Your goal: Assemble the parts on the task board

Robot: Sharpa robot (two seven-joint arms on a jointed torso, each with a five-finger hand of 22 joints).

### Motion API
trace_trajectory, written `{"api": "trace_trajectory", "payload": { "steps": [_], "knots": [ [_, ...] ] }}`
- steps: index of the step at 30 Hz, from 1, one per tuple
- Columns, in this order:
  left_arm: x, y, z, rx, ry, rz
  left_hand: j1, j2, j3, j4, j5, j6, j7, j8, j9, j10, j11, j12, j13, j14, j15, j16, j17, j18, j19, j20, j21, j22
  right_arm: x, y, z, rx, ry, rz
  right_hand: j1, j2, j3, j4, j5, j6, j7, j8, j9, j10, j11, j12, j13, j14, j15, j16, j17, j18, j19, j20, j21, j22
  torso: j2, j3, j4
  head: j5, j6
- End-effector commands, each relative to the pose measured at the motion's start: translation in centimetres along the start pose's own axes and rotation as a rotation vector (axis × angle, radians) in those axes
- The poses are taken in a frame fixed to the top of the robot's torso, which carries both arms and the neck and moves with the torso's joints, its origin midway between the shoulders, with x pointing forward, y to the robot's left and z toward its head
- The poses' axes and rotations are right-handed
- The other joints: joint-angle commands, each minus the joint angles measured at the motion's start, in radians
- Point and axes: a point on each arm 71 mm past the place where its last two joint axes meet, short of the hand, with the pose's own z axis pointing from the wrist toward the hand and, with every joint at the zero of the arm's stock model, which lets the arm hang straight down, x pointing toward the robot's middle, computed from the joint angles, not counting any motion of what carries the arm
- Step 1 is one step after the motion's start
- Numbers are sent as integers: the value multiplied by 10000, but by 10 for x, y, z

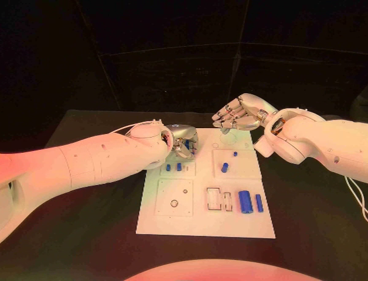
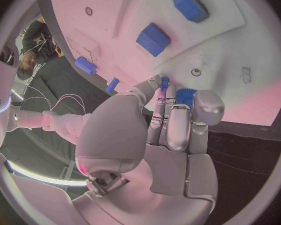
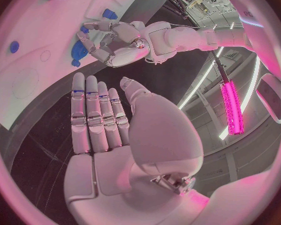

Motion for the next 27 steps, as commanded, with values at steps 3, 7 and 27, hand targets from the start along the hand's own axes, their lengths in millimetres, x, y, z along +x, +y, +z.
{"api": "trace_trajectory", "payload": {
  "steps": [3,7,27],
  "knots": [
    [3,2,-2,116,-175,-8,15,12,204,-96,-4,189,9,-145,13,282,-25,-207,16,34,-95,72,11,-209,110,-26,140,124,-1,2,1,-103,-65,-15,69,43,52,-4,56,-68,-22,25,15,-70,-25,52,-2,-30,19,32,-17,37,101,1,-42,-17,-4,-6,15,-17,0],
    [0,2,-6,367,-592,-117,-11,-33,308,-160,-7,282,10,-248,14,425,-35,-373,20,44,-101,90,2,-223,125,-36,207,212,-1,2,1,-108,-69,-17,66,48,56,0,69,-67,-21,26,15,-69,-24,53,-2,-30,19,33,-18,36,104,1,-44,-19,-12,-4,18,-1,6],
    [-23,14,-38,859,-1676,-767,-77,-158,402,-261,-26,386,62,-446,11,576,0,-664,23,1,-71,40,-149,-204,27,-19,123,149,-4,-1,-1,-52,-156,-40,52,56,60,14,92,-68,-17,26,14,-72,-20,53,-3,-32,22,34,-21,34,109,1,-51,-24,-10,-1,20,35,62]
  ]
}}
